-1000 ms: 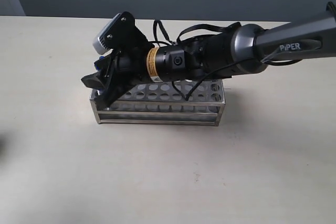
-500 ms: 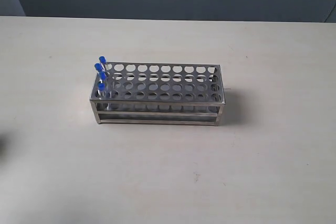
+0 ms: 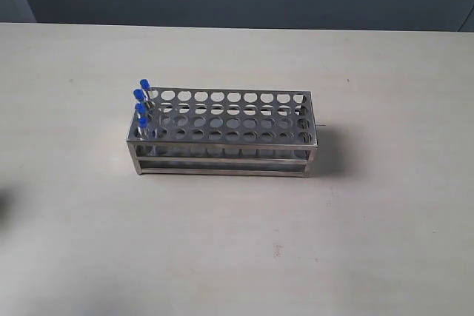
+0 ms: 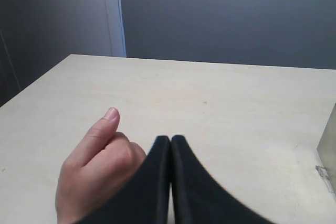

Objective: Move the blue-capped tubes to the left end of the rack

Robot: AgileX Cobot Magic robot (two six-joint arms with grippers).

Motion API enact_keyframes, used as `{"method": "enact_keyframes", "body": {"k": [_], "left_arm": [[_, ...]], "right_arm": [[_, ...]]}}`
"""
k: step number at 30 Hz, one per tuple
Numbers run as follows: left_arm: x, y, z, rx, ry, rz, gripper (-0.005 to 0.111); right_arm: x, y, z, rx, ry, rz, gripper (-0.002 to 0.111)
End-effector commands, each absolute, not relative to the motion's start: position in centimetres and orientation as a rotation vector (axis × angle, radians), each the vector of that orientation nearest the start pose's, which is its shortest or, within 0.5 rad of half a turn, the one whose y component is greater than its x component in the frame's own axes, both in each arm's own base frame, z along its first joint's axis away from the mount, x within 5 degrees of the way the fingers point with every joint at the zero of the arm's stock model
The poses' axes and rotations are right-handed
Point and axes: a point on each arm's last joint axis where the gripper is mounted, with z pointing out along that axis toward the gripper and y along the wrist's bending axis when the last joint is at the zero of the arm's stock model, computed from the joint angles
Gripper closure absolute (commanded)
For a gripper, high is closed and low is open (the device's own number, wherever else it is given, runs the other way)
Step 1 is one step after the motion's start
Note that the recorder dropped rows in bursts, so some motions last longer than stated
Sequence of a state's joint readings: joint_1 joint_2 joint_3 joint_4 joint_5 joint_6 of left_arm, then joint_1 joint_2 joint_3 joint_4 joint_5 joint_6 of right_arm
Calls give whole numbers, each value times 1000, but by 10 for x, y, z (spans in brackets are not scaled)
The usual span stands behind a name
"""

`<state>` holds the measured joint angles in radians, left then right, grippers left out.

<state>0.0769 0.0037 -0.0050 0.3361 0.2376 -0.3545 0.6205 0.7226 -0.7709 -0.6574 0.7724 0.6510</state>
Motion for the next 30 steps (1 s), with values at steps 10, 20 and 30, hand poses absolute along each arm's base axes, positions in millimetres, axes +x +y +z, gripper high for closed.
{"method": "enact_keyframes", "body": {"k": [10, 20, 30], "left_arm": [[55, 11, 193, -144, 1703, 92, 106], [55, 11, 193, -144, 1703, 92, 106], [55, 11, 193, -142, 1703, 94, 106]], "right_arm": [[57, -1, 256, 78, 1707, 31, 108], [48, -8, 213, 233, 1757, -96, 108], [53, -9, 184, 257, 1792, -81, 108]]}}
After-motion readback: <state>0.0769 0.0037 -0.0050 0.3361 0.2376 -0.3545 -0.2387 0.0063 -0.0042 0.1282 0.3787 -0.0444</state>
